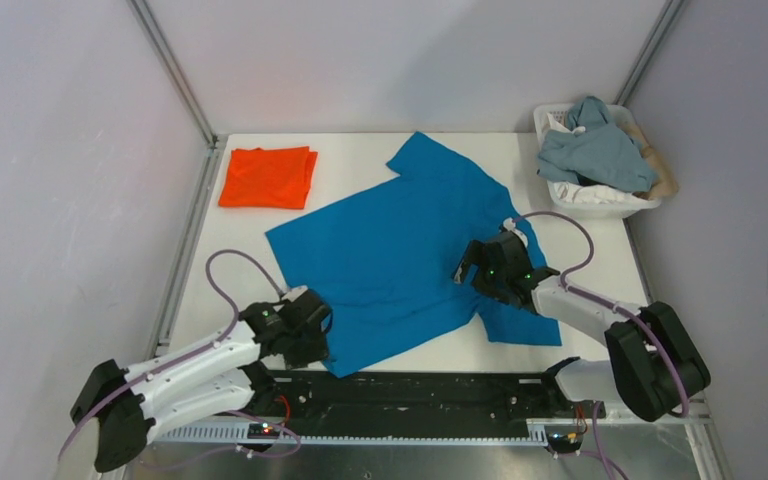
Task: Fold and stack the t-shirts
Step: Flatten out the tshirt
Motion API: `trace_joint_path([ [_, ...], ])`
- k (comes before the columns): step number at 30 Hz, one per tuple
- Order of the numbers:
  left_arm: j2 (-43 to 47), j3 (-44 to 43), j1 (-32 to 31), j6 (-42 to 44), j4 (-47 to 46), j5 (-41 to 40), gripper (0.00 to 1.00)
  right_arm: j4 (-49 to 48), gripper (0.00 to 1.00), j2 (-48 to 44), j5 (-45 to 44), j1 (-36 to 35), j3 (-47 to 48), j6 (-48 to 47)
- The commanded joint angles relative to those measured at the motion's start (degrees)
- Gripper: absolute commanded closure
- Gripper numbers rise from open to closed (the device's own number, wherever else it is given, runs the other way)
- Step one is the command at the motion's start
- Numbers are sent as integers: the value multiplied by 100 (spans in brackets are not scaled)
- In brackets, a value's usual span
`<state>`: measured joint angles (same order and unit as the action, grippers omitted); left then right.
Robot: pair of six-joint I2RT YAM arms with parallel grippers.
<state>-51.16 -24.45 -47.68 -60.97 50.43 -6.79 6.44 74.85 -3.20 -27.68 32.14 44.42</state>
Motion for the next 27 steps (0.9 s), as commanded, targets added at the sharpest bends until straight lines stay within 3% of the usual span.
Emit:
trace_joint_path([
  [1,348,-337,-99,-3,472,460,21,711,1,-412,-116,0,-130,-3],
  [2,509,-560,-109,173,495,437,5,745,1,-481,-143,0,-134,-30],
  [4,665,-989,-117,432,485,142,1,794,1,-715,-149,4,-130,-106],
  [9,234,-1953,-115,734,424,-1326,0,957,1,-1566,-160,5,-66,-309],
  [13,-665,-2486,10,1228,-328,-1694,0,742,1,-1895,-433,134,-37,-519],
  [17,-1795,-2883,700,1736,-1334,-1240,0,189,1,-1229,229,697,429,-931],
  [21,-2828,-3007,1386,2029,-2071,-899,0,174,1,157,37,833,1559,-1601],
  [24,-3494,-2845,2014,2086,-2828,-211,0,125,0,1370,95,910,2339,-1681],
  [27,-4135,-2966,2306,2237,-3113,-62,0,251,1,2108,347,1089,2803,-1560],
])
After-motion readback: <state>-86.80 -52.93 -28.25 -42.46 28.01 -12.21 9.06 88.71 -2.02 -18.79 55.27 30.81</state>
